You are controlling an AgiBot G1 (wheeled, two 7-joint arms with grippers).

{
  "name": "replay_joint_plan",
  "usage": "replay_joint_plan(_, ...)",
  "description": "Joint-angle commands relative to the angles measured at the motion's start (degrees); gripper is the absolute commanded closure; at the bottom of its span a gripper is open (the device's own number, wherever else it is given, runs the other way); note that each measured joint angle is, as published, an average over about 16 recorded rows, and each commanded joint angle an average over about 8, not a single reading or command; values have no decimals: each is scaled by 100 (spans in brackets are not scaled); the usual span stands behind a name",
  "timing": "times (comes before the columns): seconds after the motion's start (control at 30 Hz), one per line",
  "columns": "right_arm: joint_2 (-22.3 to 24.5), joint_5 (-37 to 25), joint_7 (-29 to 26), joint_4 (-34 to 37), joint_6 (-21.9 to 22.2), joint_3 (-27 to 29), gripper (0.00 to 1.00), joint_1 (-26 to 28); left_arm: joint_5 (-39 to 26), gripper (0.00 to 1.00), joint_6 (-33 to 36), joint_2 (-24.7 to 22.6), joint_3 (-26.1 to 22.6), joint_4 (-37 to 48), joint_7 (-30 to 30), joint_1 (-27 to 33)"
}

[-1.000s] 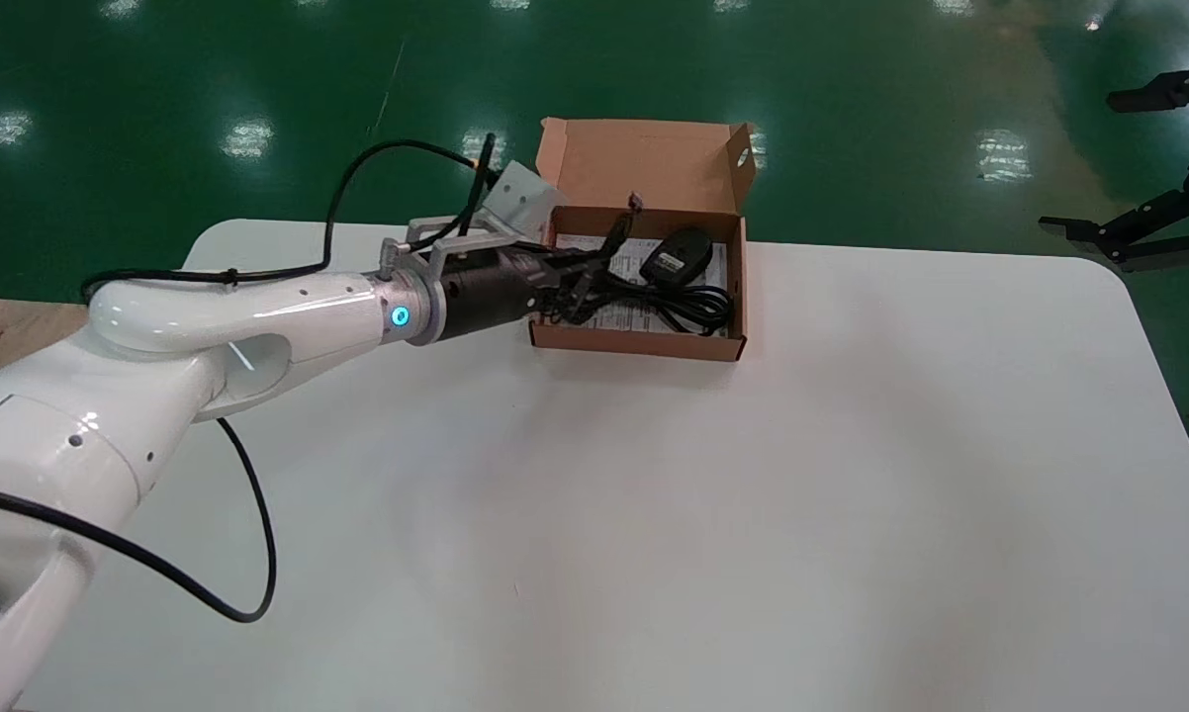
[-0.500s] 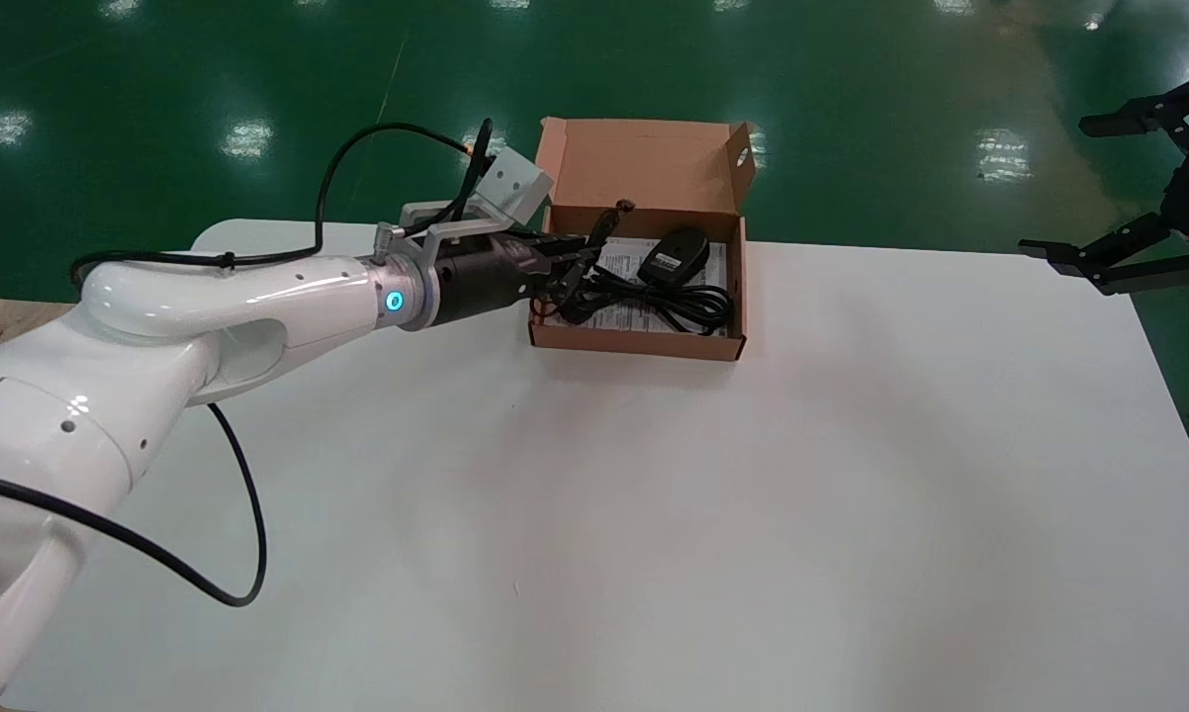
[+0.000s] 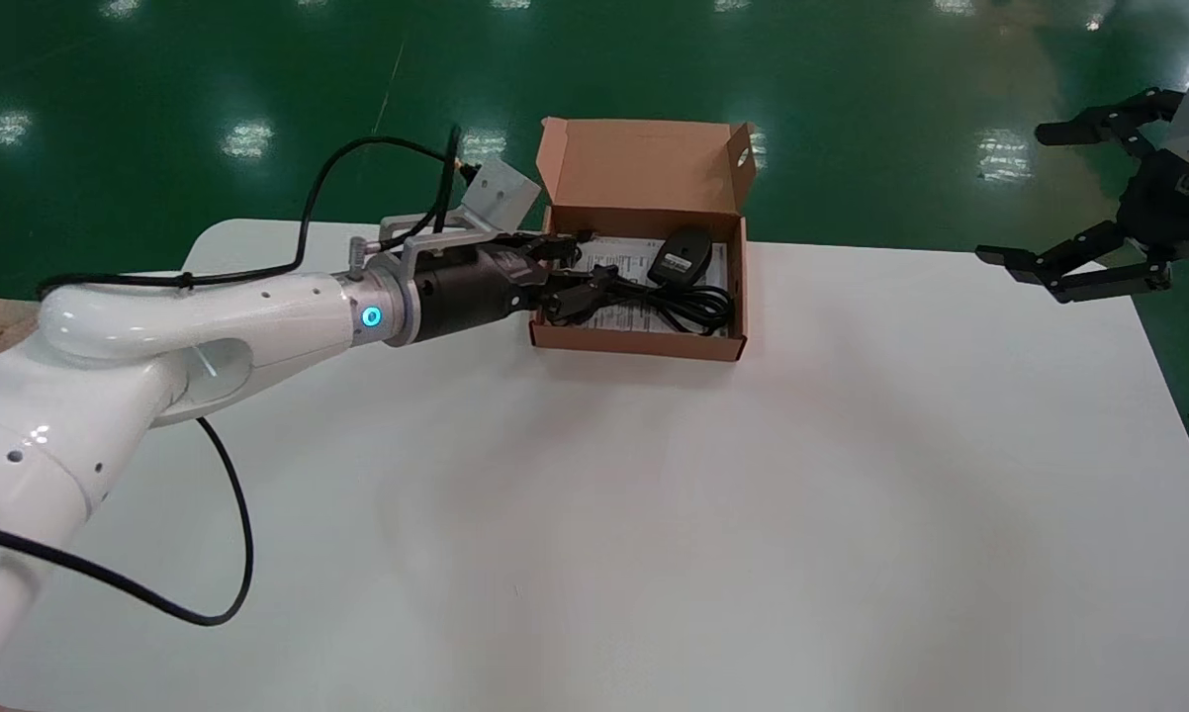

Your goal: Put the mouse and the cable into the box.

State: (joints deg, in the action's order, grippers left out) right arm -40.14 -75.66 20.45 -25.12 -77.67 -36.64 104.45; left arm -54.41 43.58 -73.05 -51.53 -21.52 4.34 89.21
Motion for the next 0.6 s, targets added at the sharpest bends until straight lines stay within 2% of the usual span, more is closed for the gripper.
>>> replay_joint_plan(0.03, 19, 124, -115, -178, -30, 76, 0, -158, 46, 0, 156, 141, 131, -192, 24, -102)
replay_joint_plan(0.6, 182, 1204, -1111, -1726, -286, 734, 0, -1527, 449, 0, 1509, 1362, 1272, -1865, 230, -991)
